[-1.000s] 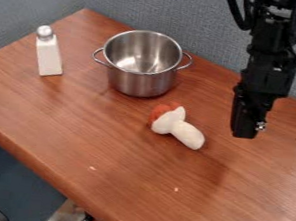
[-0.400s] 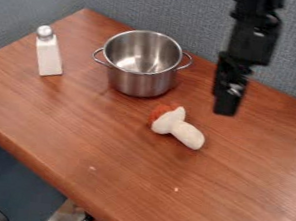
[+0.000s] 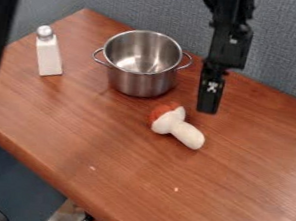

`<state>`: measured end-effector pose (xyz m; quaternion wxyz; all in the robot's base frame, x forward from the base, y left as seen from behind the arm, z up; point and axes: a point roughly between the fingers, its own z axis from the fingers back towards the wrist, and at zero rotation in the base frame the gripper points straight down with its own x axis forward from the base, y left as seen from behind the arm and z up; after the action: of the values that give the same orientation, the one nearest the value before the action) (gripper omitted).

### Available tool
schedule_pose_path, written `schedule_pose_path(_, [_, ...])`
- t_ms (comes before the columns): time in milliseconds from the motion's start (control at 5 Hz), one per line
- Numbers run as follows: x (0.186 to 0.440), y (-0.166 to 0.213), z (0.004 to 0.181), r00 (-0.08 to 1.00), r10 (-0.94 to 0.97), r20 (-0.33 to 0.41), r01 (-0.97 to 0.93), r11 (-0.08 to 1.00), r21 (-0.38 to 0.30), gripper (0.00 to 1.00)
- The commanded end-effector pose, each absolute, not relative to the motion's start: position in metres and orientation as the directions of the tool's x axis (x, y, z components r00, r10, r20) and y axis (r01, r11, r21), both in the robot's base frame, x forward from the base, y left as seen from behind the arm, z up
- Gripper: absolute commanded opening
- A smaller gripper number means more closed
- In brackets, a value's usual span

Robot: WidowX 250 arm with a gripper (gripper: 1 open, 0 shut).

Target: Put the mushroom in the metal pot

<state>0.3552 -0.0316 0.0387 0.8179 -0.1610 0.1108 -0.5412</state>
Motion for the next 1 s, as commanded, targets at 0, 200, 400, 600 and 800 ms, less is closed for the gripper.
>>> schedule_pose_path(0, [0.379, -0.030, 0.036, 0.377, -0.925, 0.054, 0.862, 0.329, -0.385, 1.00])
schedule_pose_path(200, [0.365, -0.021, 0.032, 0.363, -0.930, 0.047, 0.856, 0.314, -0.410, 1.00])
schedule_pose_path(400, [0.360, -0.016, 0.027, 0.340, -0.939, 0.045, 0.861, 0.292, -0.418, 1.00])
schedule_pose_path(600, [0.359, -0.017, 0.022, 0.333, -0.941, 0.059, 0.873, 0.284, -0.397, 0.00])
schedule_pose_path(800, [0.357, -0.019, 0.018, 0.327, -0.942, 0.073, 0.884, 0.278, -0.375, 0.00])
